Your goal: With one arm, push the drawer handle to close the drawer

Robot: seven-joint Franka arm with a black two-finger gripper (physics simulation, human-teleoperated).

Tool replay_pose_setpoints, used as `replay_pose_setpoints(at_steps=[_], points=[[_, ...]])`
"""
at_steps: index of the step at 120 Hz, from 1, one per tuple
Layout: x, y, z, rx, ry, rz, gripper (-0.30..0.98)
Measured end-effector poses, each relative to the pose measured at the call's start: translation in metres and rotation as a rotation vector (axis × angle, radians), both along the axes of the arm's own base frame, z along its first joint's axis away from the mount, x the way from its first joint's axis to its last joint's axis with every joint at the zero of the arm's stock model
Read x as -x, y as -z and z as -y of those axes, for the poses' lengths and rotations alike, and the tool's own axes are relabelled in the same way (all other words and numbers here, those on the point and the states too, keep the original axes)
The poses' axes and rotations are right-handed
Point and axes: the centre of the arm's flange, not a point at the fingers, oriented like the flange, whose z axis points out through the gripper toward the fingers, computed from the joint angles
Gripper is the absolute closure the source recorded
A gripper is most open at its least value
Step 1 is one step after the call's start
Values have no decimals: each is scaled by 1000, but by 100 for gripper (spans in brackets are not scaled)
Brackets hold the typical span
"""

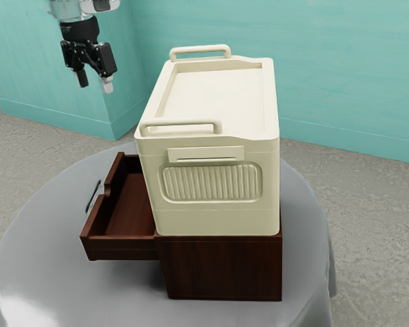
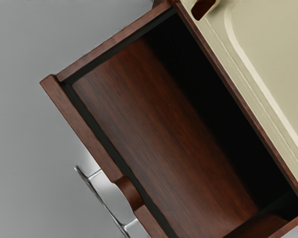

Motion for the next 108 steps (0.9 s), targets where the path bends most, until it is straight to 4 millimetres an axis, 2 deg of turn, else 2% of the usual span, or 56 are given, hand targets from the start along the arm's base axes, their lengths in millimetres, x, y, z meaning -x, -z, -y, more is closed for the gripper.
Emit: replay_pose_setpoints(at_steps=[25,29,34,39,43,49,58,65,69,78,84,92,100,108], points=[[-7,0,-3,5,-2,30,0],[5,-34,2,-6,5,98,0],[31,-82,11,-27,17,188,0],[50,-112,28,-46,52,247,0],[59,-124,43,-61,86,271,0],[65,-132,57,-87,123,283,0],[71,-132,61,-115,150,266,0],[81,-107,48,-140,152,193,0],[97,-78,37,-159,150,136,0],[131,-8,-4,-182,120,39,0],[151,38,-20,-187,126,-3,0],[171,85,-32,-191,154,-20,0],[178,110,-47,-187,181,7,0],[177,118,-61,-185,209,51,0]])
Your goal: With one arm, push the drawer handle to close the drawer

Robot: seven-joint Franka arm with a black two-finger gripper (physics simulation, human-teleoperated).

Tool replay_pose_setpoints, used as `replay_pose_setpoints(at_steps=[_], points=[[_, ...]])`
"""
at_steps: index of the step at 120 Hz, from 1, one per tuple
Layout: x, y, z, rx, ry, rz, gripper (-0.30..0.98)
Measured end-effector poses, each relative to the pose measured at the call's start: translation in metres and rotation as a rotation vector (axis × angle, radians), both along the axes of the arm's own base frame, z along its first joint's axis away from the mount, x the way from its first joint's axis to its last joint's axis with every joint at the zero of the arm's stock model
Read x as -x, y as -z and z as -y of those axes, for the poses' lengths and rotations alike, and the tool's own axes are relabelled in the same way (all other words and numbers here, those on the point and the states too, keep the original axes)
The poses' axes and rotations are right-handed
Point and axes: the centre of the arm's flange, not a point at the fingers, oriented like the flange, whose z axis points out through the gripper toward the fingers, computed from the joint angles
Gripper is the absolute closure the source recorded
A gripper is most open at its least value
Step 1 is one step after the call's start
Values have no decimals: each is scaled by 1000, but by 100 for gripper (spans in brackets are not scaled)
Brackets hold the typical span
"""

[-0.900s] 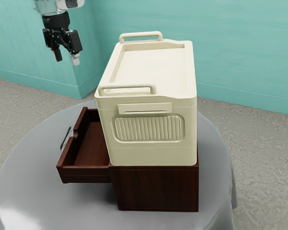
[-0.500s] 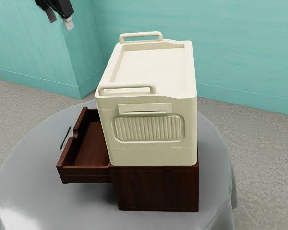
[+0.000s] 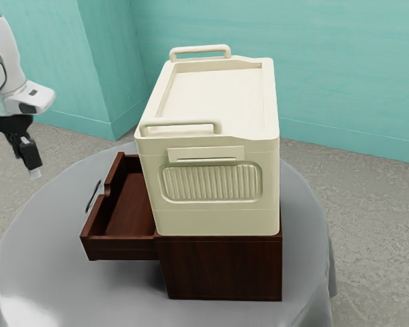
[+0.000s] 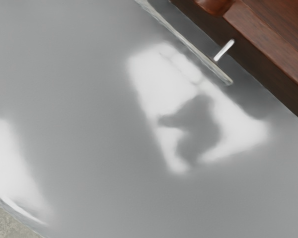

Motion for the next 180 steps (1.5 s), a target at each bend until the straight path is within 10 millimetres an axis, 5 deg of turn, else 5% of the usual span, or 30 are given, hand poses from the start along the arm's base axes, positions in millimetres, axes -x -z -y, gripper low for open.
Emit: replay_pose_setpoints(at_steps=[15,28,67,106,180], points=[[-7,24,-33,16,56,12,1],[-17,51,-46,21,136,9,15],[-46,114,-38,36,392,40,59],[-61,137,-8,81,596,116,75],[-79,149,42,108,830,165,78]])
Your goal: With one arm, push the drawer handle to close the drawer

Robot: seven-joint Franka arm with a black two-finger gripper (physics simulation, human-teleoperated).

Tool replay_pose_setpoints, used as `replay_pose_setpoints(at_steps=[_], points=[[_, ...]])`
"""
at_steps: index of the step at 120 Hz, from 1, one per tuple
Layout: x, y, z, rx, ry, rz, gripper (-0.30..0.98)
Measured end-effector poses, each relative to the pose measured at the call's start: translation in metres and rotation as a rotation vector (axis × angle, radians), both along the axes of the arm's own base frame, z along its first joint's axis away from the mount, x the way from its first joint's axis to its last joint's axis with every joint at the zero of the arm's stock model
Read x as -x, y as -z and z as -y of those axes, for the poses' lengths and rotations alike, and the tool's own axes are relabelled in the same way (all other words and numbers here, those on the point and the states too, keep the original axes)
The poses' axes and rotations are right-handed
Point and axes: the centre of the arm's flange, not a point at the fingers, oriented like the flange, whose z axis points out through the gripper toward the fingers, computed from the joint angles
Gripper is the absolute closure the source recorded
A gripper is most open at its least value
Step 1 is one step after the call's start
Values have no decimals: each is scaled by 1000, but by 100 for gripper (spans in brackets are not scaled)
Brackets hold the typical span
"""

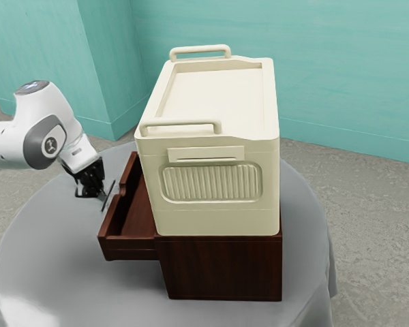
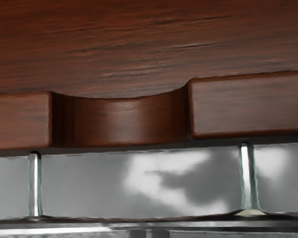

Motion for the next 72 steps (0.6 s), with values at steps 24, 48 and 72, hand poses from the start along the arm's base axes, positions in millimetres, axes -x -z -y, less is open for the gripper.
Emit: replay_pose_setpoints(at_steps=[24,48,72], points=[[-7,5,18,25,38,14,79],[-12,8,32,45,62,31,79],[-20,12,49,62,91,44,79]])
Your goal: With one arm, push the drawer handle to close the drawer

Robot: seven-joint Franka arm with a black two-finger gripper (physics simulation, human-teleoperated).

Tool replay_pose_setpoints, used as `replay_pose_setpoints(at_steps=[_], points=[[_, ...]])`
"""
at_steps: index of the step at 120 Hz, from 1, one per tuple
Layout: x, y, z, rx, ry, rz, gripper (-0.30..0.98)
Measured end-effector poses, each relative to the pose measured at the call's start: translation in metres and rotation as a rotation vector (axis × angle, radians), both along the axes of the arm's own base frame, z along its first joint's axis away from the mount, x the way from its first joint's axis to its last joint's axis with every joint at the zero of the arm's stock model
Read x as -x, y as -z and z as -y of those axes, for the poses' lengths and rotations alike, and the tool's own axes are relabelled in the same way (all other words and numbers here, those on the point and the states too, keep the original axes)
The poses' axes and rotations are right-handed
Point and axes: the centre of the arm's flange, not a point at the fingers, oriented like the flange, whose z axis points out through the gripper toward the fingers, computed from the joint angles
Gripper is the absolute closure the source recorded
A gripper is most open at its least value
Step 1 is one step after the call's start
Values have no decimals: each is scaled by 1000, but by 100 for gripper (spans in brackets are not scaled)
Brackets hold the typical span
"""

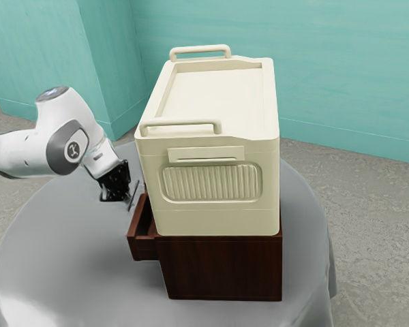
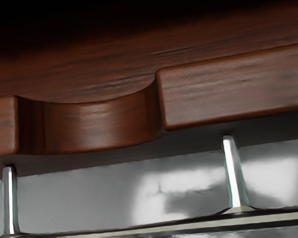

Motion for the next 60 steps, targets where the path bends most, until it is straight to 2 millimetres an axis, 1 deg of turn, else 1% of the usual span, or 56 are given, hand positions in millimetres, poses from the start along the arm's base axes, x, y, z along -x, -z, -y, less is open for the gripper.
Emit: replay_pose_setpoints(at_steps=[35,60], points=[[-21,9,23,15,46,11,79],[-32,9,39,25,74,27,79]])
